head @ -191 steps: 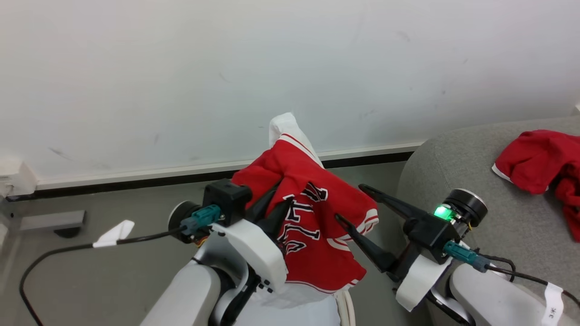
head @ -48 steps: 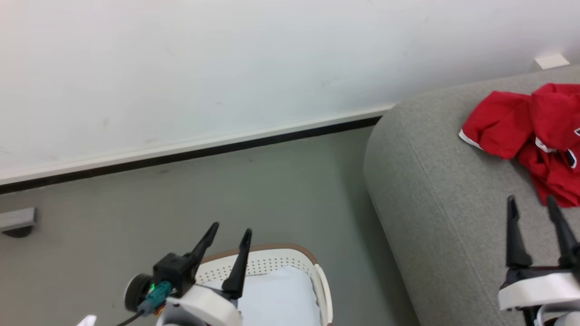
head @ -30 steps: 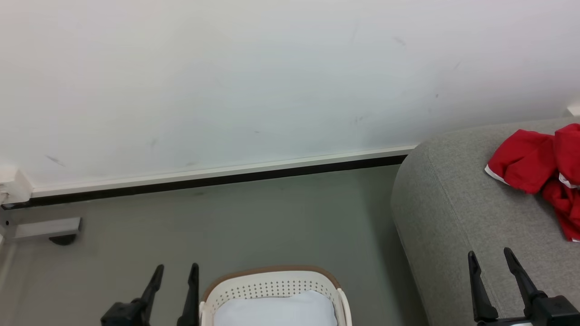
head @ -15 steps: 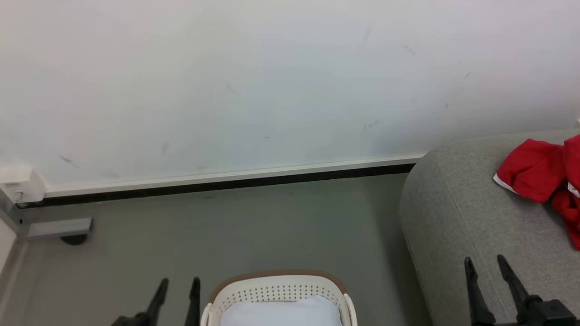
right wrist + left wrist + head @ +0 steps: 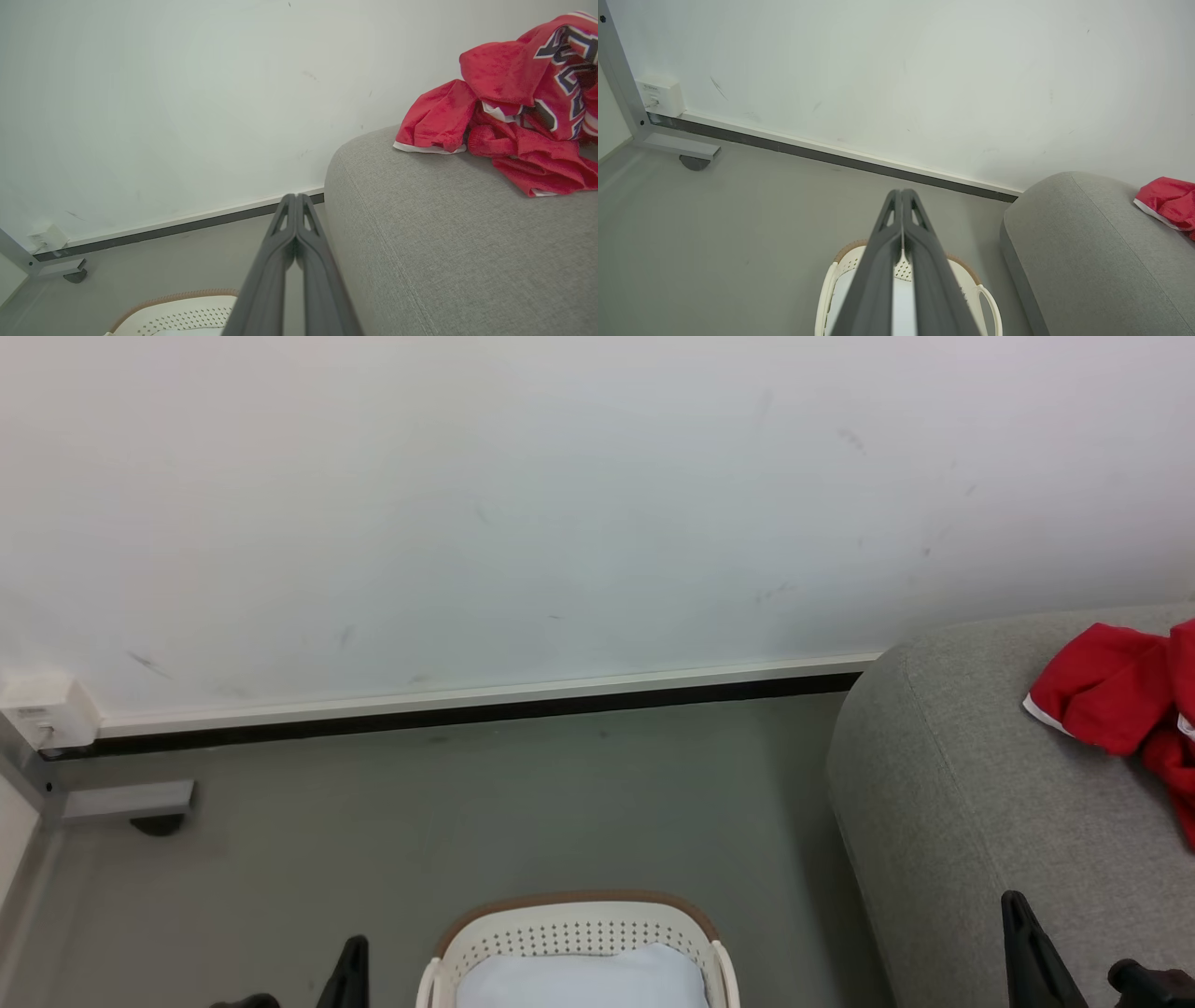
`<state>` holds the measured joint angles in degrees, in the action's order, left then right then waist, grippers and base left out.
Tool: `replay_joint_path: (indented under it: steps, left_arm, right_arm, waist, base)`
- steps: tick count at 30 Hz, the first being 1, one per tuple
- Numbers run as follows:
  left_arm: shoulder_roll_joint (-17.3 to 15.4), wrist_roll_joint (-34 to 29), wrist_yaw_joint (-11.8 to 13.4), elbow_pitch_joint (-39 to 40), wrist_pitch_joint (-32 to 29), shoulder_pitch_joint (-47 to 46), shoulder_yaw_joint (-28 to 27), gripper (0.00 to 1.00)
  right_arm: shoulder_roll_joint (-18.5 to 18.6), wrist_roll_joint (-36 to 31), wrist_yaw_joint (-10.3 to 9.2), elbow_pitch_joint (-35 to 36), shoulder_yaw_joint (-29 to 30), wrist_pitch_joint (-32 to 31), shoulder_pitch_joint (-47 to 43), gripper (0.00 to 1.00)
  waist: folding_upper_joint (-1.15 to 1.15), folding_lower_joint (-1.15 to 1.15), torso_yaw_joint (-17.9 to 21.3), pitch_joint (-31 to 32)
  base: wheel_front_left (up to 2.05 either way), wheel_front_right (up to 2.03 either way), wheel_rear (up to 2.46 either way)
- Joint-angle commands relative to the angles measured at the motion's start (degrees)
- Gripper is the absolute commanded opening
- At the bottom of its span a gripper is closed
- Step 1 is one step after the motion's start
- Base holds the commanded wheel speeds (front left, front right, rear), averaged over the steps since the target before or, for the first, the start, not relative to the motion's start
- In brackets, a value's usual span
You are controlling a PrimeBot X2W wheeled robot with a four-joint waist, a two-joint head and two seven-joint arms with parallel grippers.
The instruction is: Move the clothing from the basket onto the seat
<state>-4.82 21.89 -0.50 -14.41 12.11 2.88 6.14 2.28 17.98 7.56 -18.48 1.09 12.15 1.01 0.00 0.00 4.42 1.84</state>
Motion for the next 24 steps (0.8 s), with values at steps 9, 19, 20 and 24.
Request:
replay_joint_path:
  steps: [9, 19, 20, 24]
  left_arm:
    - [0.08, 10.77, -1.08, 0.87, -2.59, -2.45, -2.07, 0.00]
    - [0.34, 19.44, -1.96, 0.86, -4.91, -3.50, -3.61, 0.00]
    - [0.37, 20.23, -2.03, 0.86, -5.12, -3.60, -3.75, 0.00]
    - [0.46, 23.38, -2.34, 0.83, -5.97, -3.94, -4.32, 0.00]
  right_arm:
    - [0.43, 11.28, -0.02, 1.72, 0.94, -2.54, 1.83, 0.00]
    - [0.49, 20.47, -0.03, 2.19, 1.60, -4.88, 2.39, 0.00]
    - [0.49, 21.32, -0.03, 2.23, 1.66, -5.09, 2.43, 0.00]
    - [0.52, 24.65, -0.04, 2.38, 1.91, -5.96, 2.63, 0.00]
  waist:
    - [0.00, 0.00, -0.38, -0.18]
    - [0.00, 0.00, -0.76, -0.35]
    - [0.00, 0.00, -0.80, -0.37]
    - [0.00, 0.00, -0.95, -0.44]
  base:
    - [0.00, 0.00, 0.00]
    - [0.00, 0.00, 0.00]
    - [0.00, 0.00, 0.00]
    - [0.00, 0.00, 0.00]
